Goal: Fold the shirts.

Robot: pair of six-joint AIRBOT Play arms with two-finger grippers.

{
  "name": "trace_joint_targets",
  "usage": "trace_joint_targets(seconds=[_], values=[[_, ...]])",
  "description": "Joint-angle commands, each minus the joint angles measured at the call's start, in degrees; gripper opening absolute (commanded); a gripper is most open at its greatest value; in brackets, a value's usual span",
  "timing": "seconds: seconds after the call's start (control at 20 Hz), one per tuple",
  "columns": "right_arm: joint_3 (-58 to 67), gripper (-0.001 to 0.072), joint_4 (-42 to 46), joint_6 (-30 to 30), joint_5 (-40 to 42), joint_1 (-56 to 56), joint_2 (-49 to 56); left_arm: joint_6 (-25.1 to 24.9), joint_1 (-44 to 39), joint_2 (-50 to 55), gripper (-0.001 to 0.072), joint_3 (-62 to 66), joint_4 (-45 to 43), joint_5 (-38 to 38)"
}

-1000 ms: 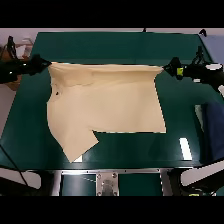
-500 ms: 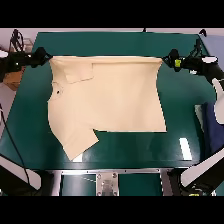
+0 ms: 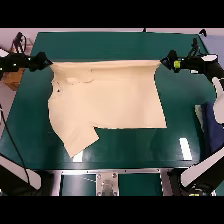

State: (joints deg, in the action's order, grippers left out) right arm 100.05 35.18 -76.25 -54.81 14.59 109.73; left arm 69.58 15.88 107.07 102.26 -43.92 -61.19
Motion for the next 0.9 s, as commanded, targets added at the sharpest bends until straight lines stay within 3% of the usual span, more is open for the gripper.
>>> trace_joint_targets(seconds=[0.0,0.25,0.85], values=[[-0.96,0.0013,11.85,-4.98,-11.74,0.11,0.0,5.11,0.11,0.02,0.002,0.09,-10.6,-10.8],[-2.05,0.0013,17.42,-7.41,-17.49,0.09,0.0,7.13,0.11,0.07,0.002,0.04,-14.82,-18.18],[-7.5,0.0013,19.52,-8.79,-19.19,-0.2,0.0,9.05,-1.66,0.09,0.0021,-6.21,-14.88,-14.84]])
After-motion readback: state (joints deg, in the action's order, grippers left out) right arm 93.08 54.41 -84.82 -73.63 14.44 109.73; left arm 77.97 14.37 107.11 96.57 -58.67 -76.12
